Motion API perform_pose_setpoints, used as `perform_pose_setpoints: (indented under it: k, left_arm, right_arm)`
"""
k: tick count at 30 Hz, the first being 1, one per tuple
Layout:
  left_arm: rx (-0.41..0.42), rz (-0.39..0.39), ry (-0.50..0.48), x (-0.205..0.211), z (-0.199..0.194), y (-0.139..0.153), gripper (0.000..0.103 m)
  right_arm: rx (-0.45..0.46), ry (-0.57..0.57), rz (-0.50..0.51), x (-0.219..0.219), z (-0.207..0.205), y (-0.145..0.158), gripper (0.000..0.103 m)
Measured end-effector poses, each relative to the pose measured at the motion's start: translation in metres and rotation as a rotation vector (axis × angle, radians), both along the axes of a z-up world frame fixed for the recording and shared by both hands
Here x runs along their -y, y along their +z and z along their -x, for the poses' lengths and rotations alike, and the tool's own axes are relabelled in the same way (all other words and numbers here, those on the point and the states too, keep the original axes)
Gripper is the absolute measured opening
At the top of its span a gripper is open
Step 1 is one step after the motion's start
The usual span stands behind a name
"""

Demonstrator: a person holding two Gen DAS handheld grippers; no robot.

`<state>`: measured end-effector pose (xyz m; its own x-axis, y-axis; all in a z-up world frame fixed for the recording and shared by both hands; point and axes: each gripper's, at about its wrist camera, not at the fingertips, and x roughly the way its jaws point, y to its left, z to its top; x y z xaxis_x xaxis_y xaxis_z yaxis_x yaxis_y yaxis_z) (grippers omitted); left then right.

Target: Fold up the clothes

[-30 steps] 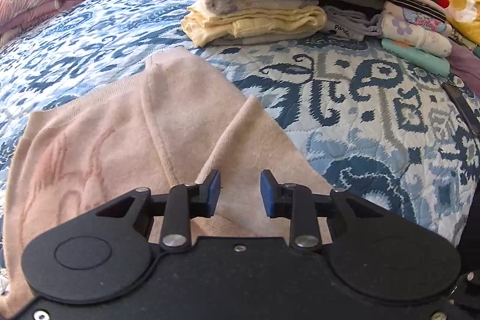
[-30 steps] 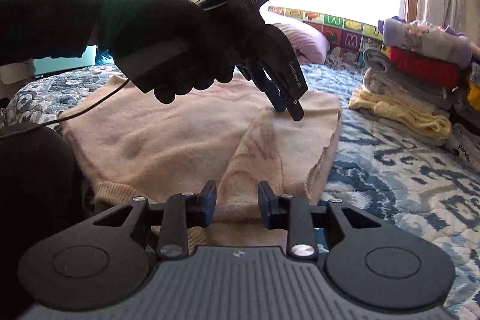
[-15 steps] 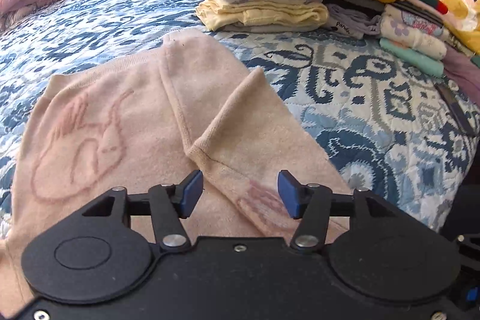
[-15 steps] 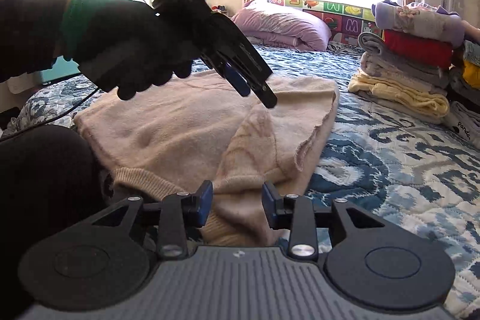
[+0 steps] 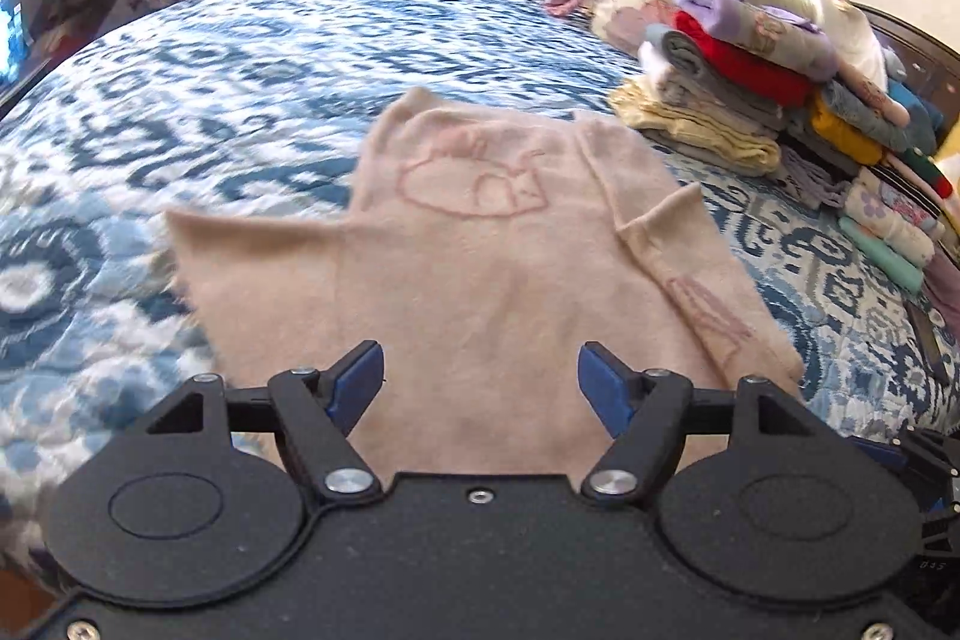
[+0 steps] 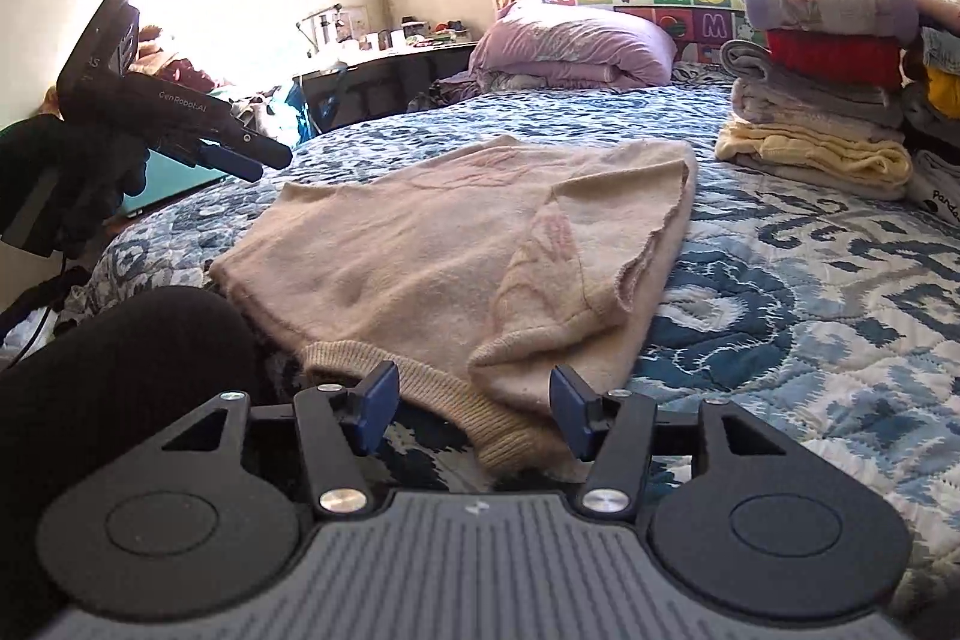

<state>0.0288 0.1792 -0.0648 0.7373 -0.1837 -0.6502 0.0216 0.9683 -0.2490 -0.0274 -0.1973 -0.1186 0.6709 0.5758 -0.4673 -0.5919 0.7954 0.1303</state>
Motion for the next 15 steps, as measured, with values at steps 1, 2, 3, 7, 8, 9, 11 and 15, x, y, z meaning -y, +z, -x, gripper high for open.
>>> perform_pose_setpoints:
  k: [1,2,3,7,8,9,11,15]
  left_arm:
    - [-0.015,0.032,0.048,-0.011,0.007,-0.008,0.071]
    - [-0.032,0.072,0.093,-0.022,0.013,-0.016,0.071]
    - [-0.045,0.121,0.135,-0.032,0.018,-0.023,0.071]
    - [-0.055,0.317,0.241,-0.062,0.028,-0.044,0.071]
    - [-0.054,0.363,0.259,-0.068,0.029,-0.048,0.071]
    - [-0.054,0.404,0.276,-0.073,0.028,-0.053,0.071]
    - [-0.052,0.452,0.297,-0.078,0.022,-0.059,0.070]
    - [-0.054,0.571,0.309,-0.085,0.010,-0.071,0.053]
  right_arm:
    - [0.007,0.015,0.014,-0.004,0.003,-0.001,0.056]
    - [0.009,0.025,0.024,-0.007,0.005,-0.001,0.057]
    - [0.005,0.029,0.029,-0.009,0.005,-0.003,0.057]
    - [-0.019,0.015,0.025,-0.009,0.001,-0.007,0.057]
    - [-0.023,0.007,0.018,-0.008,0.000,-0.007,0.057]
    - [-0.026,-0.003,0.010,-0.006,-0.001,-0.008,0.057]
    - [-0.032,-0.017,-0.008,-0.002,-0.002,-0.008,0.057]
    - [-0.030,-0.029,-0.023,0.001,-0.005,-0.008,0.057]
